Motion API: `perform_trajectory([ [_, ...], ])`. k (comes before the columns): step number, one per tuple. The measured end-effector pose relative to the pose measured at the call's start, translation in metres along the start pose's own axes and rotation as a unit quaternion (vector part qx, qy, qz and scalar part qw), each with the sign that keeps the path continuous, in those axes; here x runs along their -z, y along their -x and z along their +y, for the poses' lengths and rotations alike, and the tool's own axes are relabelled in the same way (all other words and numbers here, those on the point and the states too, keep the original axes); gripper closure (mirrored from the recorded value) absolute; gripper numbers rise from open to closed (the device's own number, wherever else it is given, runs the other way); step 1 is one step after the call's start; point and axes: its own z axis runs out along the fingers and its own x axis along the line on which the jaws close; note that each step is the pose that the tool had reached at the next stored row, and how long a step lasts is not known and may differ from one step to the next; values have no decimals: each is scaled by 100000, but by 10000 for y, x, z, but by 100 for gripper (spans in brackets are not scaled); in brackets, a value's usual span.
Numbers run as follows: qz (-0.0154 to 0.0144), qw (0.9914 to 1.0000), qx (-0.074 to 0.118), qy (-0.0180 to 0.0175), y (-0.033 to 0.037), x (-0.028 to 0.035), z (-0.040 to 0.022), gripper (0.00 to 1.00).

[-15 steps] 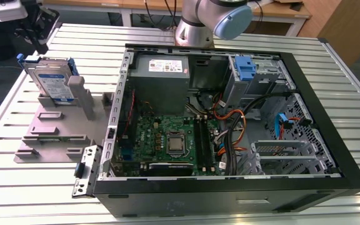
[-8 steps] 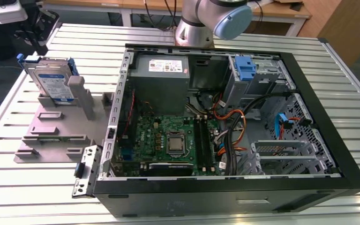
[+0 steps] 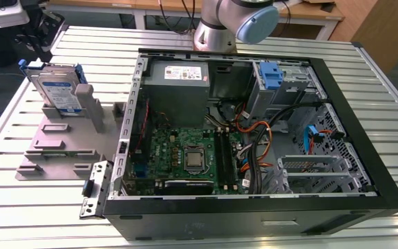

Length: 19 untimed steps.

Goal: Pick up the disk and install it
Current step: 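Reach for the disk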

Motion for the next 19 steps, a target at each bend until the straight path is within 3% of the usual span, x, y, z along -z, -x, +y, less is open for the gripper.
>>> perform_trajectory([
  [19, -7, 100000, -4, 5, -2, -43, -2, 89],
])
